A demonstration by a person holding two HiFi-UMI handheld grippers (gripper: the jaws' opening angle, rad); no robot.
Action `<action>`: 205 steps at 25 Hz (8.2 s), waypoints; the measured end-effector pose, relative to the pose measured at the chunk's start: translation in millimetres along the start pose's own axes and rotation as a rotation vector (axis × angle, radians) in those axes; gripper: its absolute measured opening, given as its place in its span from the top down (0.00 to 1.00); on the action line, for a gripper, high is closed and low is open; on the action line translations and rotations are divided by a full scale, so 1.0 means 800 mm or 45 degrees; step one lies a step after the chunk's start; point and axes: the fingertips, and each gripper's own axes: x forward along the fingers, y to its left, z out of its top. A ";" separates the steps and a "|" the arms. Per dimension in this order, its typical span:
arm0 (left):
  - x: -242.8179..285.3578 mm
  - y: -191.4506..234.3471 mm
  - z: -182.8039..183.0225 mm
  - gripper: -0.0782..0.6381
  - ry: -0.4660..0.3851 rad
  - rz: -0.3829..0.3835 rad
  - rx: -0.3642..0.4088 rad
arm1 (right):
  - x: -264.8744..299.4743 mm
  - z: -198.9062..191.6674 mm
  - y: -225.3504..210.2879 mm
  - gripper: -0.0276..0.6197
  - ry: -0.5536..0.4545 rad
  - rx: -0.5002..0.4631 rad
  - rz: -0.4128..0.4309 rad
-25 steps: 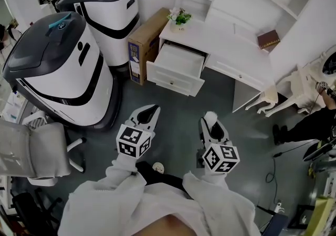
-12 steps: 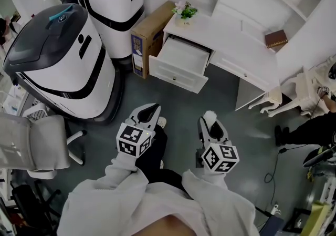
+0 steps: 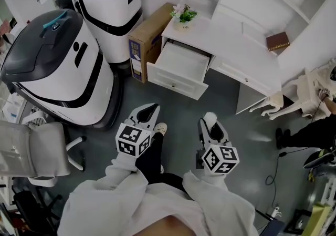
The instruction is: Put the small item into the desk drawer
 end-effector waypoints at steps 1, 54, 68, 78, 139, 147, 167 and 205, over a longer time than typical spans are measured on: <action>0.008 0.003 0.004 0.86 -0.001 -0.004 0.005 | 0.006 0.004 -0.004 0.66 -0.002 0.000 -0.003; 0.336 0.203 0.108 0.86 0.087 -0.156 0.016 | 0.334 0.151 -0.115 0.66 0.003 0.047 -0.147; 0.381 0.233 0.079 0.86 0.147 -0.033 -0.104 | 0.416 0.134 -0.151 0.66 0.235 -0.021 -0.027; 0.402 0.261 0.050 0.86 0.219 0.114 -0.177 | 0.492 0.090 -0.182 0.66 0.461 -0.075 0.108; 0.421 0.348 -0.048 0.86 0.438 0.431 -0.319 | 0.694 -0.230 -0.250 0.64 1.156 -0.435 0.255; 0.417 0.342 -0.049 0.86 0.444 0.417 -0.301 | 0.694 -0.228 -0.244 0.51 1.119 -0.379 0.238; 0.406 0.324 -0.005 0.86 0.339 0.293 -0.216 | 0.656 -0.122 -0.220 0.42 0.890 -0.335 0.213; 0.363 0.228 0.107 0.86 0.151 -0.021 0.050 | 0.436 0.093 -0.161 0.42 0.372 -0.176 0.038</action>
